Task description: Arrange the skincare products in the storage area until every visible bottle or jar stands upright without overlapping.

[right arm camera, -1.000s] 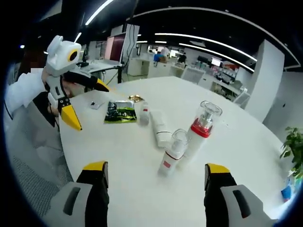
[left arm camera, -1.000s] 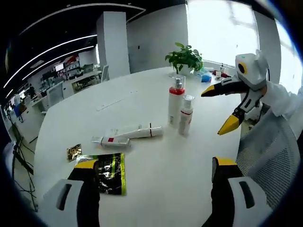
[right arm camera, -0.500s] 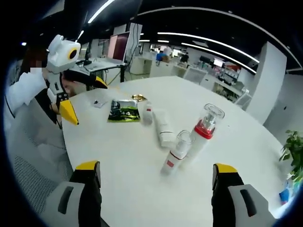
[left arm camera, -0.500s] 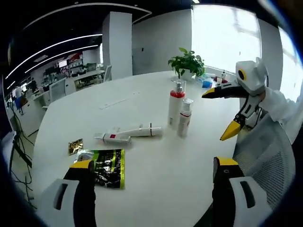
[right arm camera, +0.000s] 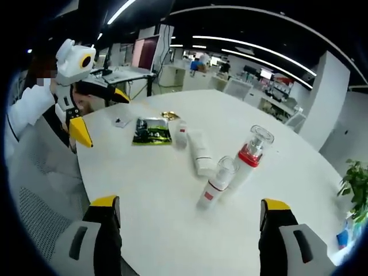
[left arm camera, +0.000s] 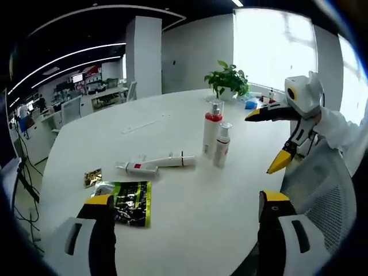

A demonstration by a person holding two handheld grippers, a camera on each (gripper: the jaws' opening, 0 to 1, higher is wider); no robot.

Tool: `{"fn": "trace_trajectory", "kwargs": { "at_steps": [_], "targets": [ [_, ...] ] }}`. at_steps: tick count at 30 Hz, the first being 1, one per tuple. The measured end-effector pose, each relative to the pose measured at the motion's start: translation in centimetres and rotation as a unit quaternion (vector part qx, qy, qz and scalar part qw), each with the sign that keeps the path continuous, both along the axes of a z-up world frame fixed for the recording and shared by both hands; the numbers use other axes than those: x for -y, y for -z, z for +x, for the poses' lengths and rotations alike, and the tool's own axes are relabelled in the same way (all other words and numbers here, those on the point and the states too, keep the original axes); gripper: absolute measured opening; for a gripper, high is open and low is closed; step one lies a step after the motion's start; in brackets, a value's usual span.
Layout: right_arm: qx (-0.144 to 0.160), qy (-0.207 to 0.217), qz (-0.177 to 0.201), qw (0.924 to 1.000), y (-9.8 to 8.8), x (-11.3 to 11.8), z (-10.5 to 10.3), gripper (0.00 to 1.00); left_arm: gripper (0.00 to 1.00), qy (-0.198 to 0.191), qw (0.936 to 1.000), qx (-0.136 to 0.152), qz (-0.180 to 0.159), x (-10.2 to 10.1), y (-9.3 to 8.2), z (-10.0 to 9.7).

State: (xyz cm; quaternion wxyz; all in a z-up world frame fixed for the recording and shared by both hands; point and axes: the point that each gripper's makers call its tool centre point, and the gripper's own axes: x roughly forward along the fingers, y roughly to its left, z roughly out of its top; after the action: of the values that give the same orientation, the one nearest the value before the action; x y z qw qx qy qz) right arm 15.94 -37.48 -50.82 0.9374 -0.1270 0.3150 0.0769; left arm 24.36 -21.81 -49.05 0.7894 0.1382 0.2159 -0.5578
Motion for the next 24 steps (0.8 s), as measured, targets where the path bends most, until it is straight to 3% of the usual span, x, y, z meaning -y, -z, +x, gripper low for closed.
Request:
{"fn": "trace_trajectory", "kwargs": {
  "at_steps": [5,9,14,24],
  "targets": [
    [-0.013,-0.008,-0.004,0.9999,0.2,-0.6,0.0,0.99,0.99,-0.004,1.0000,0.002,-0.003,0.0,0.4,0.4],
    [-0.013,-0.012,-0.008,0.9998,-0.1,-1.0,0.0,0.99,0.99,-0.007,0.9999,0.006,0.014,-0.2,1.0,0.5],
    [-0.007,-0.022,-0.023,0.9995,-1.2,-1.2,0.5,0.99,0.95,-0.018,0.9998,0.003,0.003,0.0,1.1,0.8],
    [-0.004,-0.058,-0.033,0.9978,-2.6,-3.1,1.9,0.99,0.89,-0.021,0.9994,0.002,0.028,-0.3,2.6,0.4]
  ]
}}
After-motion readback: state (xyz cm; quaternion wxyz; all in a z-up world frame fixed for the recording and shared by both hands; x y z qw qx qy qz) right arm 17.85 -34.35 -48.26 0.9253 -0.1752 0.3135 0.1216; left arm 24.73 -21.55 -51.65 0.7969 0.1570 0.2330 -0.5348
